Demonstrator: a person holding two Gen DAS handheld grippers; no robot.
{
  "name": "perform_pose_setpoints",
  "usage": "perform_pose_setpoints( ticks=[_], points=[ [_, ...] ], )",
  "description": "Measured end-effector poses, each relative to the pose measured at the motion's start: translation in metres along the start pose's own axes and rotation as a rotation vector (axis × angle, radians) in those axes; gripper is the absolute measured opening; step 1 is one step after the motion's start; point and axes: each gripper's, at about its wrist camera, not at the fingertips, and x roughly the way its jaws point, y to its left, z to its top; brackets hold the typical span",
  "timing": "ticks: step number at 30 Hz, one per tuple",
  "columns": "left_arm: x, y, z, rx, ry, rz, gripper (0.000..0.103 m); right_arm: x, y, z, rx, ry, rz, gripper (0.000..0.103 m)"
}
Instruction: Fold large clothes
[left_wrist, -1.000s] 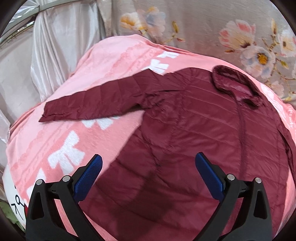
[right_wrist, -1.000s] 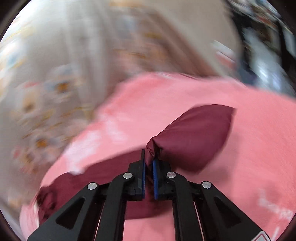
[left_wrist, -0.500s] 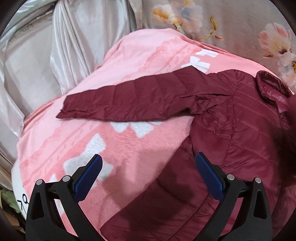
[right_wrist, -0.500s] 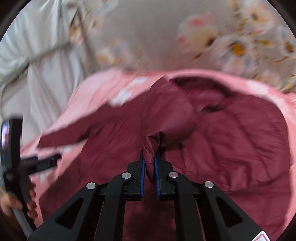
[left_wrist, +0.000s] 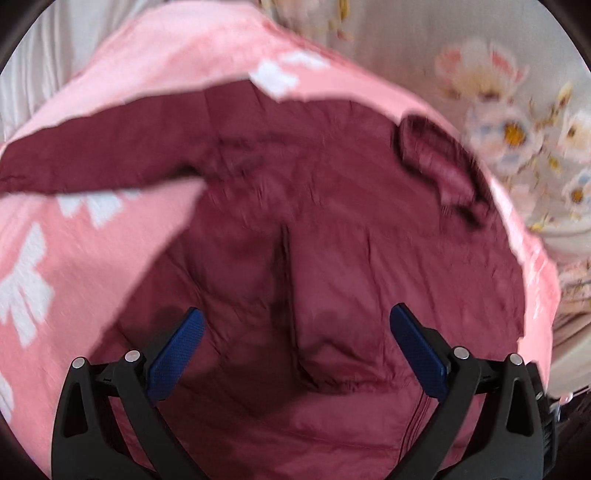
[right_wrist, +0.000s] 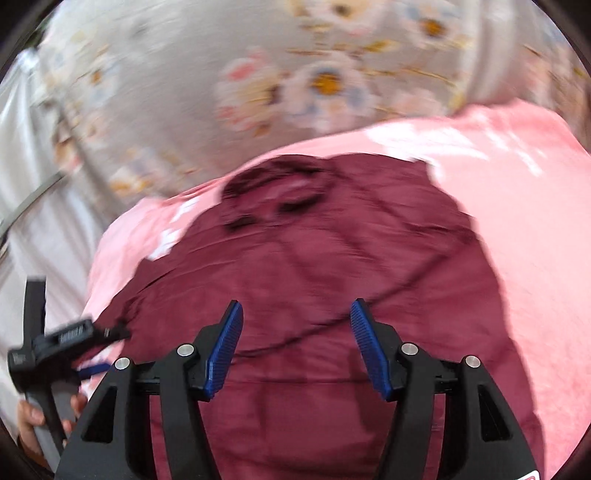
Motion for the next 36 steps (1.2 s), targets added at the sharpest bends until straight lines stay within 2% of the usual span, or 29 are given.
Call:
perform_pose_setpoints(
  ticks=[3,5,7,8,9,10,11,12,14,15,16,17,18,21,23,24,26,27,31,36],
  points=[
    [0.011,0.005,-0.010,-0.056,0.047,0.033,0.098,0.005,-0.035,0.005,0.084,-0.006,-0.068,0.060],
    [0.013,0.012,-0.017,-0.129,0.065,0.005,0.097,0.010,-0.051,0.009,0.114,-0.003,-0.094,0.060],
    [0.016,0.006,-0.018,-0.129,0.082,-0.036,0.088,0.022,-0.064,0.017,0.147,0.009,-0.136,0.060],
    [0.018,0.000,-0.016,-0.106,0.089,-0.059,0.071,0.027,-0.070,0.021,0.160,0.011,-0.142,0.059],
    [0.020,-0.007,-0.014,-0.078,0.094,-0.084,0.049,0.032,-0.075,0.024,0.172,0.010,-0.144,0.058],
    [0.023,-0.016,-0.010,-0.044,0.103,-0.101,0.039,0.039,-0.081,0.029,0.185,0.010,-0.154,0.058],
    [0.026,-0.024,-0.006,-0.020,0.102,-0.102,0.022,0.046,-0.086,0.034,0.198,0.013,-0.170,0.056],
    [0.028,-0.029,0.001,0.000,0.090,-0.105,0.010,0.053,-0.092,0.037,0.210,0.017,-0.181,0.055],
    [0.028,-0.036,0.014,0.034,0.049,-0.094,0.005,0.064,-0.102,0.041,0.233,0.028,-0.194,0.045],
    [0.025,-0.039,0.019,0.045,0.020,-0.088,0.004,0.069,-0.108,0.044,0.251,0.035,-0.200,0.041],
    [0.020,-0.041,0.028,0.060,-0.015,-0.081,0.004,0.074,-0.113,0.045,0.270,0.040,-0.202,0.030],
    [0.015,-0.044,0.037,0.074,-0.053,-0.077,0.003,0.079,-0.116,0.048,0.283,0.042,-0.195,0.008],
    [0.009,-0.046,0.045,0.086,-0.087,-0.080,0.003,0.080,-0.117,0.050,0.286,0.040,-0.186,0.001],
    [0.006,-0.051,0.052,0.107,-0.135,-0.068,0.003,0.057,-0.105,0.056,0.258,-0.085,-0.135,0.001],
    [0.018,-0.050,0.048,0.123,-0.129,-0.032,0.003,0.048,-0.097,0.056,0.214,-0.116,-0.157,0.001],
    [0.028,-0.049,0.047,0.128,-0.110,-0.015,0.003,0.050,-0.095,0.054,0.191,-0.108,-0.183,0.001],
    [0.054,-0.042,0.039,0.138,-0.057,0.020,0.003,0.066,-0.098,0.046,0.168,-0.027,-0.248,0.001],
    [0.063,-0.040,0.036,0.141,-0.046,0.028,0.003,0.075,-0.101,0.042,0.181,0.017,-0.254,0.001],
    [0.071,-0.048,0.028,0.199,-0.098,0.078,0.004,0.087,-0.102,0.043,0.165,0.079,-0.280,0.001],
    [0.068,-0.049,0.021,0.234,-0.147,0.095,0.008,0.077,-0.093,0.041,0.138,0.066,-0.325,0.003]
  ],
)
